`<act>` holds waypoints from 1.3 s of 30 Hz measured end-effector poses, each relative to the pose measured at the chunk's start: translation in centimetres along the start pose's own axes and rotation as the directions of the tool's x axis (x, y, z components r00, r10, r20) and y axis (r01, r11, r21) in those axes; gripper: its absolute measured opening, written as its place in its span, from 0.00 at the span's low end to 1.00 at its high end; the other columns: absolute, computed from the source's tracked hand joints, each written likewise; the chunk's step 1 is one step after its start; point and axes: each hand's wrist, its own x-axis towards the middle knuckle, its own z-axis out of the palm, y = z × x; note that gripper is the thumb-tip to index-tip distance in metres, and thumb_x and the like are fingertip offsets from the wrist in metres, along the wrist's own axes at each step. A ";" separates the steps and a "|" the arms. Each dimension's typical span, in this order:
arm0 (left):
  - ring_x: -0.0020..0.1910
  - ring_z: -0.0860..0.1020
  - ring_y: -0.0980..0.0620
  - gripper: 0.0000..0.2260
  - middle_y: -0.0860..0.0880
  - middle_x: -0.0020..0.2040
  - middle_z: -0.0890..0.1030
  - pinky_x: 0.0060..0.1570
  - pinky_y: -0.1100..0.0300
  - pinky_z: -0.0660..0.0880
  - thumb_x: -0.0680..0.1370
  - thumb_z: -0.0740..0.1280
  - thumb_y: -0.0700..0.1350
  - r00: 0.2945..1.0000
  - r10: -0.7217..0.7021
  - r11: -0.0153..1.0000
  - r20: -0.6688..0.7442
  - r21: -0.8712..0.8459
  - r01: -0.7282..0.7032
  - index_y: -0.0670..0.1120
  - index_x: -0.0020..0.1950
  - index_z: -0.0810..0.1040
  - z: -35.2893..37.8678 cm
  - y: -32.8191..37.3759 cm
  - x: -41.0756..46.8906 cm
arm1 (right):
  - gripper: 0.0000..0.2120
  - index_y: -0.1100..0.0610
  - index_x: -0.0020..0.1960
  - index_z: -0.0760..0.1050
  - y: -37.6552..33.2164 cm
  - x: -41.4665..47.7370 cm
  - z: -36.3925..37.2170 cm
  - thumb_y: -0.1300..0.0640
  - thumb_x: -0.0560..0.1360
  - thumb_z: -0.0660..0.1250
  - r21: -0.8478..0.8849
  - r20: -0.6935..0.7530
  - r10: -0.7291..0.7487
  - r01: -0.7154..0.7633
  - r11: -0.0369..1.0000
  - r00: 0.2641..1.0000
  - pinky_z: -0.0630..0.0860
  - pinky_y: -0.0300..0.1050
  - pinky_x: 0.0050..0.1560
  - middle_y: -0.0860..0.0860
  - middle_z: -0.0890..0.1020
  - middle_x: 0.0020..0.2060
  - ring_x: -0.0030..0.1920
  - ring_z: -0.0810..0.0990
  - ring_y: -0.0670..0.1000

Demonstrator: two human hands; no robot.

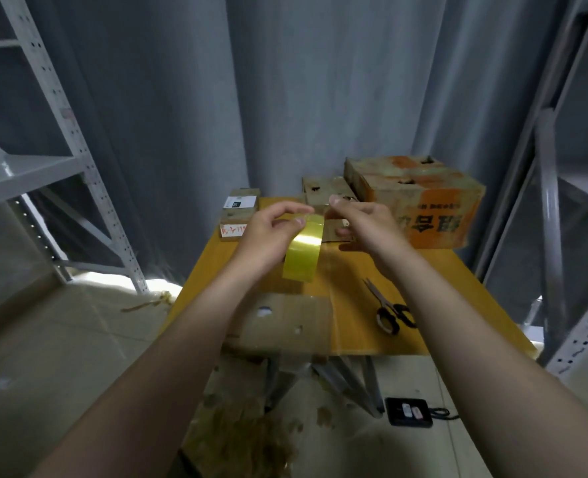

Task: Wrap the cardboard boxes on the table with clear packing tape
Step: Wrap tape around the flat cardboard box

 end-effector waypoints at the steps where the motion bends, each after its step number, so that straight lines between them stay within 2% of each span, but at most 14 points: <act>1: 0.49 0.80 0.55 0.14 0.59 0.48 0.84 0.55 0.52 0.77 0.82 0.68 0.42 1.000 -0.001 1.000 -0.002 -0.010 0.001 0.62 0.47 0.86 0.1 -0.4 0.6 | 0.14 0.51 0.52 0.85 0.4 0.7 0.2 0.42 0.79 0.70 0.036 -0.014 0.008 -0.008 0.999 1.000 0.83 0.52 0.52 0.44 0.85 0.52 0.54 0.83 0.52; 6: 0.48 0.81 0.58 0.13 0.59 0.49 0.85 0.51 0.60 0.76 0.82 0.69 0.39 0.998 0.061 0.998 0.000 -0.003 -0.061 0.57 0.49 0.85 0.7 -1.9 2.6 | 0.17 0.53 0.55 0.86 2.4 3.7 1.3 0.42 0.74 0.75 0.143 0.019 0.073 -0.074 0.987 0.997 0.80 0.52 0.54 0.48 0.86 0.53 0.56 0.81 0.54; 9: 0.49 0.82 0.62 0.11 0.58 0.50 0.85 0.52 0.67 0.76 0.81 0.69 0.36 0.998 0.062 0.998 0.021 0.004 -0.062 0.52 0.50 0.85 1.1 -2.5 3.3 | 0.15 0.55 0.50 0.87 3.2 4.8 1.7 0.46 0.69 0.80 0.269 0.029 0.065 -0.070 0.960 0.997 0.80 0.52 0.52 0.53 0.88 0.48 0.52 0.83 0.57; 12: 0.43 0.82 0.62 0.09 0.56 0.46 0.85 0.43 0.65 0.78 0.82 0.69 0.39 1.000 -0.024 1.000 0.008 -0.009 0.024 0.52 0.53 0.85 1.4 -3.3 3.6 | 0.08 0.55 0.45 0.87 3.6 5.6 1.7 0.52 0.71 0.80 0.335 -0.029 -0.007 0.016 0.942 1.000 0.76 0.46 0.47 0.48 0.86 0.39 0.42 0.82 0.48; 15: 0.35 0.81 0.59 0.09 0.52 0.42 0.84 0.30 0.63 0.76 0.83 0.67 0.44 0.996 -0.087 0.996 -0.006 -0.027 0.087 0.53 0.60 0.85 1.5 -3.9 3.2 | 0.03 0.54 0.44 0.87 3.5 5.3 2.0 0.55 0.74 0.78 0.312 -0.077 -0.053 0.075 0.947 0.996 0.82 0.52 0.50 0.47 0.87 0.39 0.47 0.85 0.50; 17: 0.31 0.80 0.61 0.11 0.53 0.40 0.81 0.27 0.63 0.75 0.84 0.66 0.46 0.996 -0.090 0.996 -0.009 -0.023 0.089 0.51 0.66 0.81 2.0 -4.0 2.8 | 0.03 0.54 0.43 0.87 3.2 5.0 2.3 0.55 0.74 0.78 0.309 -0.083 -0.053 0.077 0.948 0.995 0.83 0.54 0.54 0.45 0.87 0.39 0.45 0.85 0.47; 20: 0.27 0.80 0.59 0.18 0.51 0.38 0.81 0.24 0.63 0.73 0.84 0.67 0.46 0.995 -0.087 0.990 -0.039 -0.115 0.082 0.56 0.71 0.68 2.9 -4.0 2.5 | 0.02 0.54 0.45 0.86 2.7 4.7 2.5 0.57 0.76 0.76 0.315 -0.088 -0.042 0.067 0.947 0.995 0.80 0.46 0.47 0.42 0.85 0.34 0.38 0.83 0.38; 22: 0.28 0.80 0.56 0.20 0.50 0.38 0.82 0.24 0.62 0.74 0.83 0.68 0.44 0.998 -0.049 0.987 -0.050 -0.156 0.041 0.58 0.69 0.62 3.2 -4.1 2.4 | 0.02 0.55 0.46 0.86 2.6 4.6 2.3 0.57 0.77 0.75 0.329 -0.101 -0.045 0.076 0.941 0.994 0.77 0.42 0.43 0.42 0.85 0.34 0.37 0.83 0.38; 24: 0.30 0.80 0.56 0.18 0.51 0.37 0.81 0.27 0.59 0.76 0.83 0.68 0.46 0.999 0.008 0.997 -0.045 -0.081 -0.012 0.59 0.66 0.63 3.4 -4.4 2.2 | 0.02 0.55 0.45 0.86 2.5 4.4 2.1 0.57 0.77 0.75 0.345 -0.111 -0.040 0.076 0.936 0.993 0.77 0.42 0.43 0.42 0.85 0.34 0.37 0.82 0.38; 28: 0.32 0.79 0.56 0.19 0.54 0.34 0.80 0.32 0.57 0.76 0.84 0.67 0.47 0.998 0.058 0.998 0.010 0.000 -0.058 0.63 0.70 0.66 3.8 -4.9 2.2 | 0.04 0.53 0.43 0.86 2.4 3.9 1.4 0.57 0.77 0.75 0.316 -0.110 -0.048 0.080 0.945 0.993 0.80 0.45 0.51 0.44 0.86 0.37 0.39 0.83 0.38; 30: 0.33 0.79 0.53 0.20 0.50 0.36 0.81 0.32 0.56 0.77 0.84 0.66 0.47 0.998 0.049 0.999 0.041 -0.025 -0.048 0.65 0.72 0.66 3.9 -5.0 2.3 | 0.04 0.53 0.44 0.86 2.5 3.7 1.2 0.56 0.77 0.75 0.292 -0.105 -0.053 0.081 0.953 0.993 0.81 0.49 0.56 0.46 0.88 0.41 0.44 0.85 0.40; 33: 0.34 0.79 0.51 0.20 0.47 0.37 0.82 0.32 0.54 0.78 0.85 0.65 0.46 0.997 0.029 0.999 0.065 -0.028 -0.027 0.66 0.72 0.67 4.2 -5.0 2.5 | 0.03 0.53 0.44 0.87 2.6 3.6 1.0 0.54 0.76 0.76 0.279 -0.110 -0.045 0.074 0.958 0.993 0.80 0.60 0.63 0.49 0.88 0.46 0.53 0.86 0.50; 37: 0.33 0.78 0.55 0.18 0.53 0.33 0.79 0.32 0.56 0.77 0.85 0.65 0.46 0.997 0.024 0.999 0.073 -0.027 -0.023 0.63 0.72 0.71 4.6 -4.9 2.6 | 0.03 0.54 0.45 0.87 2.5 3.6 0.7 0.55 0.76 0.75 0.283 -0.120 -0.022 0.055 0.958 0.993 0.81 0.61 0.62 0.51 0.88 0.45 0.51 0.86 0.52; 39: 0.36 0.80 0.54 0.16 0.52 0.36 0.80 0.32 0.59 0.77 0.85 0.64 0.47 0.997 0.011 0.999 0.072 -0.031 -0.009 0.62 0.71 0.73 4.9 -4.8 2.6 | 0.03 0.54 0.46 0.87 2.5 3.6 0.6 0.55 0.77 0.75 0.278 -0.125 -0.021 0.055 0.959 0.992 0.81 0.60 0.61 0.50 0.88 0.45 0.49 0.86 0.50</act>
